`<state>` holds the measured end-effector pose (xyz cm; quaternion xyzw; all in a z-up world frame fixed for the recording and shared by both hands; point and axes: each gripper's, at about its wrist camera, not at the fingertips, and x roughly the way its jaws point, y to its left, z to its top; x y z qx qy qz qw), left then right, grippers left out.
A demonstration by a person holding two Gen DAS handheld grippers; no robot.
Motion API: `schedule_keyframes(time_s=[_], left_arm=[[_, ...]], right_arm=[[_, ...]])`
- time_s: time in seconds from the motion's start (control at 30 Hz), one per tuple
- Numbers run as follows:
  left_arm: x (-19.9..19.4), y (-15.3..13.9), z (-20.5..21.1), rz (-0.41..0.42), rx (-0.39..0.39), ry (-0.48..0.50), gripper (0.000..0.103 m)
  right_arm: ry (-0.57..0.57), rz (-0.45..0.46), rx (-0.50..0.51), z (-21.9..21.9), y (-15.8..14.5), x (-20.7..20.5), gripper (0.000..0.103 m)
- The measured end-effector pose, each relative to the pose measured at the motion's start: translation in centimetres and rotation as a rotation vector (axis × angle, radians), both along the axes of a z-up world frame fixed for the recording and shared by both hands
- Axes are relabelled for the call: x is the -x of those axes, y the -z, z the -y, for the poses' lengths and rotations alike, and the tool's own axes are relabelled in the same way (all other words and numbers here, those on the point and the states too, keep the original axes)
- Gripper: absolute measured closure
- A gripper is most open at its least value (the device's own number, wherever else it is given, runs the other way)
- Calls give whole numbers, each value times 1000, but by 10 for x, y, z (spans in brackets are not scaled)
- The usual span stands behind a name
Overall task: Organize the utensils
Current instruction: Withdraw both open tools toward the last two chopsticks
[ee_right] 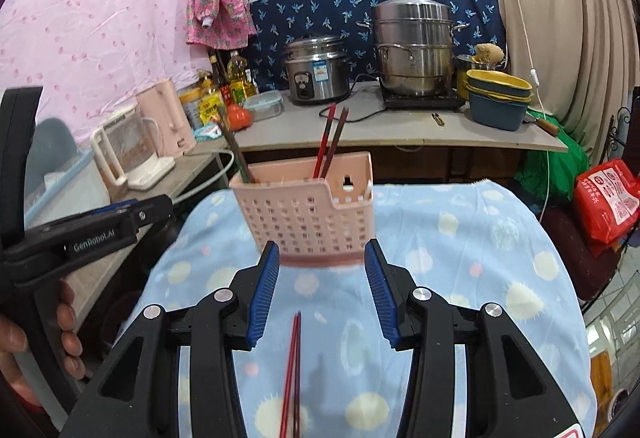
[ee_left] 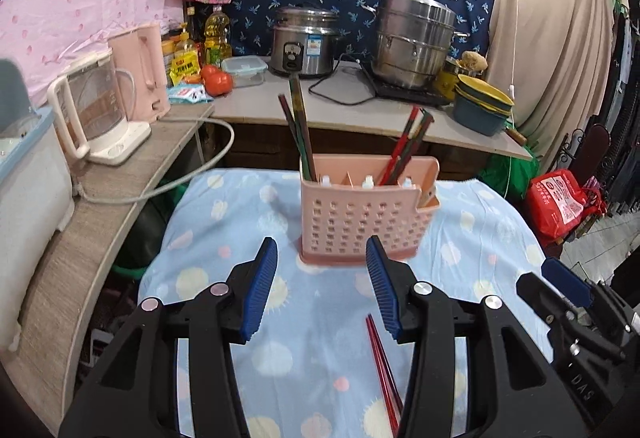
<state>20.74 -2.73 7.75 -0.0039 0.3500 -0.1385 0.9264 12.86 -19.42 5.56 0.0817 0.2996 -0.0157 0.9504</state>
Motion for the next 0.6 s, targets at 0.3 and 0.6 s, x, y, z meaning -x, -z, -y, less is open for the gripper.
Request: schedule_keyframes(time_s=[0.3,0.6], left_arm=[[55,62,-1,-100,-46,5,59],[92,125,-7,-235,-67,2,59]], right_arm=[[-13,-165,43,-16,72,59,59],[-33,-316,12,-29,135,93,59]])
